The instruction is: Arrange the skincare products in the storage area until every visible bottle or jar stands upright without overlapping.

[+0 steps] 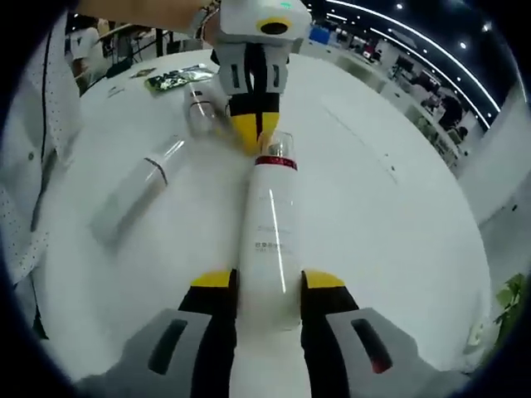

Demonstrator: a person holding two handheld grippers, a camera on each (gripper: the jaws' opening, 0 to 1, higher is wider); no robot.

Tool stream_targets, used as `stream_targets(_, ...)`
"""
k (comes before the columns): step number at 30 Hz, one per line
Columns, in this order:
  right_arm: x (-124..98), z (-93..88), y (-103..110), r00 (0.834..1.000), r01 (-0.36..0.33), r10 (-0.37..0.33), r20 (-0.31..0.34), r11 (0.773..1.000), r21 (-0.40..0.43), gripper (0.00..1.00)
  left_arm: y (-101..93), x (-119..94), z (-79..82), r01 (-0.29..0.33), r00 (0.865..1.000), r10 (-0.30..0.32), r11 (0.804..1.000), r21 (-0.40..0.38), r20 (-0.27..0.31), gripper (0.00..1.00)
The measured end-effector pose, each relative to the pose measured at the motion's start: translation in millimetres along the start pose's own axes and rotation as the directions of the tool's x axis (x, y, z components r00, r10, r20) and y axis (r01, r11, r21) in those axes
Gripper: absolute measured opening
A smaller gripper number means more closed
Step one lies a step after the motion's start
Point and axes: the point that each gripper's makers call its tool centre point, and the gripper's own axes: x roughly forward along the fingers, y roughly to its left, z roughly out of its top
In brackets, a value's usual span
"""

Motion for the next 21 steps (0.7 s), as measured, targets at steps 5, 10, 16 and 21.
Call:
stream_targets(5,1.0,-1.6,-1.7,1.000,-0.021,0.021,-0.010,1.000,0.015,0.27,-2.0,0.6,3.1,-0.003,0.999,0.003,1.000,0.011,-0.041,0.00)
stream_targets(10,3.1,-1.9,0.4,1.000,-0.024,0.024,-0.012,1.000,0.018,0.27,3.0,0.5,2.1,0.004,1.000,-0.004,0.995,-0.095,0.000,0.05)
stream_targets(16,4.4,0.4,0.6,0.999,-0.031,0.031,-0.016,0.999,0.029,0.27,8.8,3.1,6.7,-0.034,0.998,0.041,0.989,-0.147,0.043,0.25)
stream_targets(21,5.5,0.7,-0.7,1.000,-0.005,0.006,-0.012,0.998,0.063,0.27,6.3,5.6,3.8,-0.057,0.997,0.063,0.986,-0.154,0.034,0.17)
